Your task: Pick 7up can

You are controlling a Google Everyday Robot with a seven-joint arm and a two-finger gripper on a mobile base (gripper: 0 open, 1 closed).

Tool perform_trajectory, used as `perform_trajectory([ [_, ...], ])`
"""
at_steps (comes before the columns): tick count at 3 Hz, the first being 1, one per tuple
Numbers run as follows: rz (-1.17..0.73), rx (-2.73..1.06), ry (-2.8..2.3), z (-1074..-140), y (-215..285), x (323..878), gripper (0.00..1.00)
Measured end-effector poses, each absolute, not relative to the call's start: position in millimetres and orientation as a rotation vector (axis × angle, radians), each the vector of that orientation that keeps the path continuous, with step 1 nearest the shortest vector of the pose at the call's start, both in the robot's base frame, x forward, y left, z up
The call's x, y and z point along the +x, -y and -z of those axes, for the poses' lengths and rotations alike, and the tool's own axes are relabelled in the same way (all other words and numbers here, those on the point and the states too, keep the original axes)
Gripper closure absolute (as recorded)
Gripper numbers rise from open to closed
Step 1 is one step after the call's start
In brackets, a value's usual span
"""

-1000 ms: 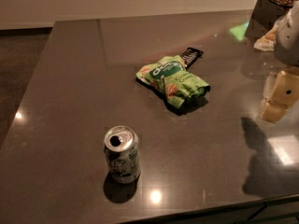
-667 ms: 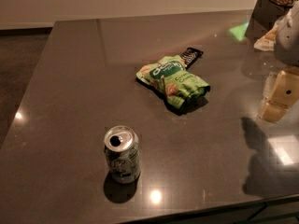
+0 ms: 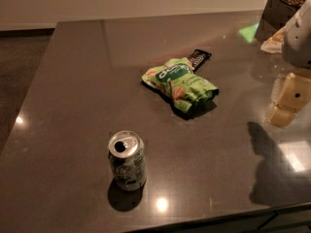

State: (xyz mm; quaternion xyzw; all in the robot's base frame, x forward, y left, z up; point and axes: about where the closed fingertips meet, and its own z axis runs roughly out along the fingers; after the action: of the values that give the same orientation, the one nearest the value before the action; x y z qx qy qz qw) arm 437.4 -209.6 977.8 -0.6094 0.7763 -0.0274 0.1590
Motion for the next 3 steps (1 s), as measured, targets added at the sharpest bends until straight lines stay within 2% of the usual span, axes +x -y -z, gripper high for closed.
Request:
perform_trajectory([
  [2, -0.191, -1.927, -2.008, -930.8, 113.5, 407.2, 0.00],
  [3, -0.249, -1.969, -1.942, -910.2, 78.4, 397.8, 0.00],
])
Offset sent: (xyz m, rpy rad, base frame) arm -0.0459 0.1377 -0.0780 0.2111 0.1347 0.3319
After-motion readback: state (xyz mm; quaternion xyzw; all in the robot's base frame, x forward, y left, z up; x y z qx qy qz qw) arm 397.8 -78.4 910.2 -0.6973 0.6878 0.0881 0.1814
